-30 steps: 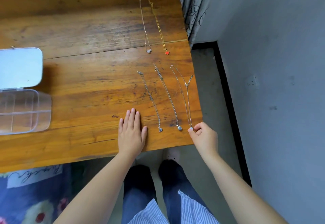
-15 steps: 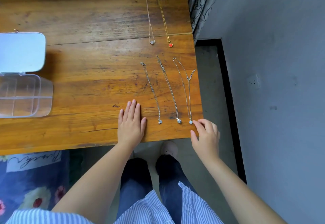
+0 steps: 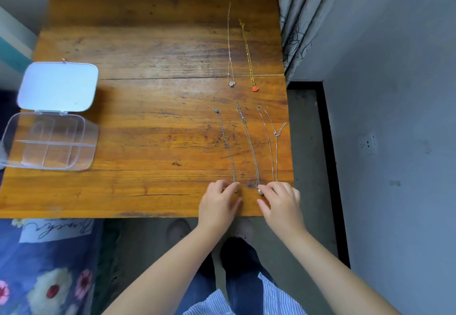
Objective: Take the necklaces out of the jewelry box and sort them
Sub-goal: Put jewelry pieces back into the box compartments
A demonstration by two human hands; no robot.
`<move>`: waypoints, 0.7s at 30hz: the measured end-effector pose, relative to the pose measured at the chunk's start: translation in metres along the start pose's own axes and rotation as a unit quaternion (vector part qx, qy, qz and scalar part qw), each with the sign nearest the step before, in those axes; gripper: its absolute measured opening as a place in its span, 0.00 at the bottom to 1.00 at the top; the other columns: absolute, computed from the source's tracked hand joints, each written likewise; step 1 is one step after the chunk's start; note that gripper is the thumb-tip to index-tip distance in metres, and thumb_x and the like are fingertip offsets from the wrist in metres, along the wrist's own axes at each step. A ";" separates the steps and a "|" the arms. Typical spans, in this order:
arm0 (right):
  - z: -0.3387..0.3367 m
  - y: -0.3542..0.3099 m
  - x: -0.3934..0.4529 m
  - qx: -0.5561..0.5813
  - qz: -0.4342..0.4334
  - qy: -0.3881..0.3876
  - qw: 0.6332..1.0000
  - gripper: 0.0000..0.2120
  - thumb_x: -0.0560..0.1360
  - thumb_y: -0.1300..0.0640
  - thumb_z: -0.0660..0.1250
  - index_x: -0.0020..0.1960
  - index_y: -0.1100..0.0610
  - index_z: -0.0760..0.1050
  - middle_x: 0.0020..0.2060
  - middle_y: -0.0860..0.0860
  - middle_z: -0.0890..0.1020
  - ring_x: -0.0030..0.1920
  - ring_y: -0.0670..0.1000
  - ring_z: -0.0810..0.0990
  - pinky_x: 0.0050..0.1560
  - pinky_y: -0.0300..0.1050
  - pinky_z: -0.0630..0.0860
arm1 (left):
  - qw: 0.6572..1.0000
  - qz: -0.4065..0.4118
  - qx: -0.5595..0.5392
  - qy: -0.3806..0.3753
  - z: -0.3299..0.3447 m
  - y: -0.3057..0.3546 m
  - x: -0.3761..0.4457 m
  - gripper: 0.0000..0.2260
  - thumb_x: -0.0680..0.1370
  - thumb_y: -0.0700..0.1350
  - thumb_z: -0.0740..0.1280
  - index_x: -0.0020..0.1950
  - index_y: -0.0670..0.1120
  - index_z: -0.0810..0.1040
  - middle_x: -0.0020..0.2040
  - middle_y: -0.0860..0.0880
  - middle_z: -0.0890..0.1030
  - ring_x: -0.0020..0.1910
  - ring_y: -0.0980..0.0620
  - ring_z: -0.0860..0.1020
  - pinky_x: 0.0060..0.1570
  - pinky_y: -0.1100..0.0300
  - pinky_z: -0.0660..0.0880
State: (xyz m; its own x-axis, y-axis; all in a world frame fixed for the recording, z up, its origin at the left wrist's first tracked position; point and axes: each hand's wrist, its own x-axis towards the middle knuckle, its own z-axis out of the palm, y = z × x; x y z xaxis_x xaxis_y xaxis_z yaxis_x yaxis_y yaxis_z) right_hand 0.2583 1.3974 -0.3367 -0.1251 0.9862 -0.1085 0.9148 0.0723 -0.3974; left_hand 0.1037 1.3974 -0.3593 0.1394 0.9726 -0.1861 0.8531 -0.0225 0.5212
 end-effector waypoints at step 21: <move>0.008 -0.001 0.030 -0.028 0.011 -0.183 0.983 0.07 0.75 0.62 0.60 0.47 0.63 0.76 0.44 0.57 0.79 0.47 0.58 0.77 0.48 0.49 0.74 | 0.975 0.012 0.169 -0.147 -0.026 -0.036 0.036 0.06 0.77 0.37 0.57 0.52 0.39 0.69 0.52 0.40 0.74 0.53 0.40 0.72 0.44 0.49 0.72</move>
State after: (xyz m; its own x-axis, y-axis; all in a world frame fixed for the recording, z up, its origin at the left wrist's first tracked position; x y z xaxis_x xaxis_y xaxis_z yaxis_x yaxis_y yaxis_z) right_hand 0.2502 1.4259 -0.3469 -0.2246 0.8692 -0.4405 0.9374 0.0693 -0.3413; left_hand 0.0652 1.4388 -0.3631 0.2566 0.8635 -0.4342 0.9579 -0.1672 0.2334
